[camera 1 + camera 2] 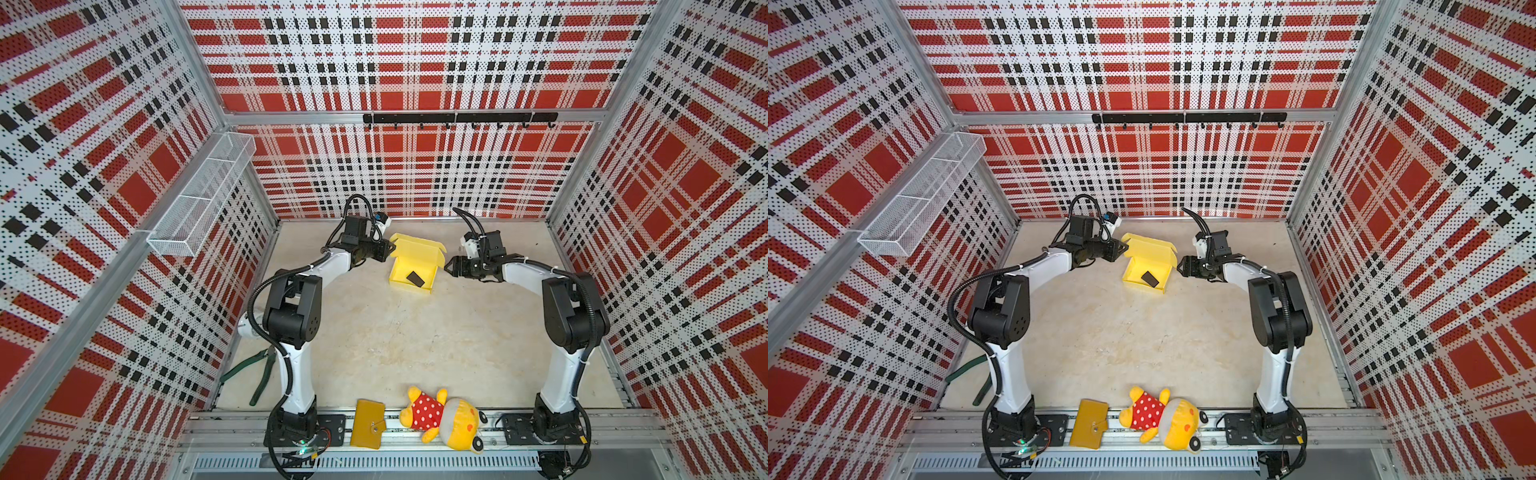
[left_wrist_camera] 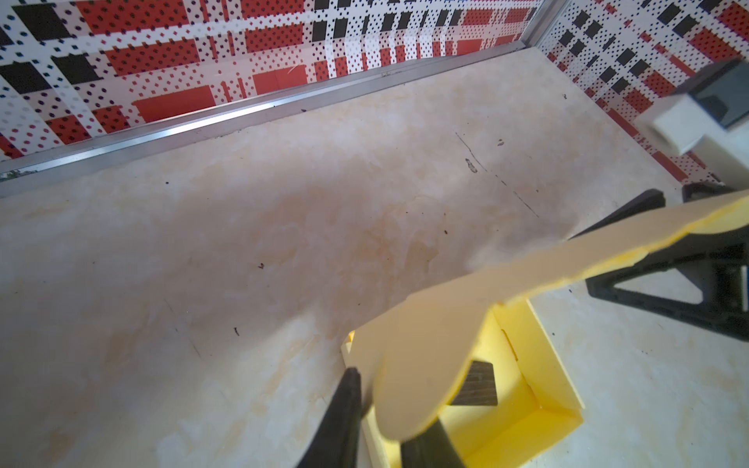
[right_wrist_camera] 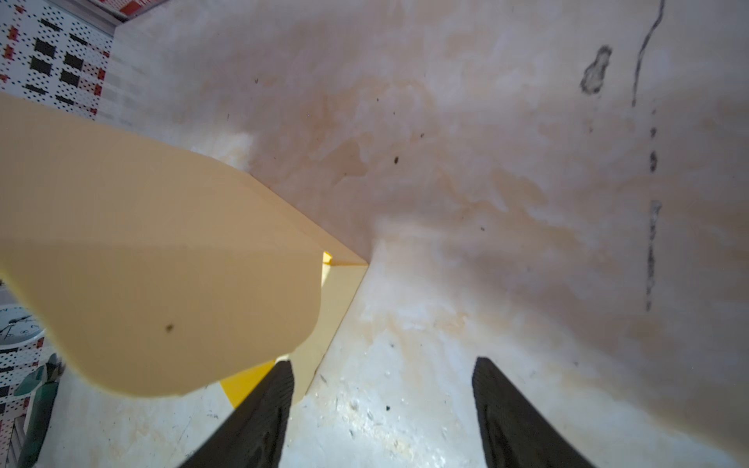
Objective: Fold the paper box
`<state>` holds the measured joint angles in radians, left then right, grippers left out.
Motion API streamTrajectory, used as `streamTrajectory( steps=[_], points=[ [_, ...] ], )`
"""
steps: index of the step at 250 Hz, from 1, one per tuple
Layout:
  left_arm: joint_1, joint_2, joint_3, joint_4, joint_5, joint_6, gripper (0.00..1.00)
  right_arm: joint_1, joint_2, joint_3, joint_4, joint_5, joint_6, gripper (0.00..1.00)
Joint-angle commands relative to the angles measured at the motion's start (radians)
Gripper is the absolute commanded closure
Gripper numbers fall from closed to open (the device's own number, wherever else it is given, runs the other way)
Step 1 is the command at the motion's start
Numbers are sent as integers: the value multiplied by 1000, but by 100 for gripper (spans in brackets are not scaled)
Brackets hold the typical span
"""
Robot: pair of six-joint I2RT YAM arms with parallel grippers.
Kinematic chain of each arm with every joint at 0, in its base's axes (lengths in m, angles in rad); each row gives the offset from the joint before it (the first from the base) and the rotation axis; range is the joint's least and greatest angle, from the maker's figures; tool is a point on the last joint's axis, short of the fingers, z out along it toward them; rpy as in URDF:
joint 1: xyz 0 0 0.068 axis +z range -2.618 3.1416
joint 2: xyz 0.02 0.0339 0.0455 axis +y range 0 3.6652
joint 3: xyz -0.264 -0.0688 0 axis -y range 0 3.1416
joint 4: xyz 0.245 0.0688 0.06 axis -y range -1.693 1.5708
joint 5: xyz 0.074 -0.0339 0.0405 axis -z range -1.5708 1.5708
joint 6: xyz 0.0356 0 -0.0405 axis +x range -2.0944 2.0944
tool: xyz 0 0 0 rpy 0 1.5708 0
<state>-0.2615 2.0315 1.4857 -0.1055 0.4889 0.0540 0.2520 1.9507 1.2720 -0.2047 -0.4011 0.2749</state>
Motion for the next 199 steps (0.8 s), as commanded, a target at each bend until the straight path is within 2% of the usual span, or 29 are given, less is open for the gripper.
streamTrajectory(
  steps=[1,44,72,104,136,175,199],
  points=[
    [-10,-18,19,-8,6,-3,81,16,-75,-44,79,-12,13,28],
    [-19,-25,6,6,39,-8,84,42,-126,-139,185,-14,27,28],
    [-25,-20,5,9,39,2,84,46,-150,-160,180,-1,19,28],
    [-25,-10,13,-4,32,13,86,37,-219,-212,151,77,-19,28],
    [-24,-10,13,-5,36,10,86,-19,-267,-259,161,136,-20,28],
    [-28,-4,19,-3,36,6,86,-89,-232,-216,183,159,17,29],
    [-32,-5,21,-5,33,11,86,-90,-164,-131,186,119,18,29]
  ],
)
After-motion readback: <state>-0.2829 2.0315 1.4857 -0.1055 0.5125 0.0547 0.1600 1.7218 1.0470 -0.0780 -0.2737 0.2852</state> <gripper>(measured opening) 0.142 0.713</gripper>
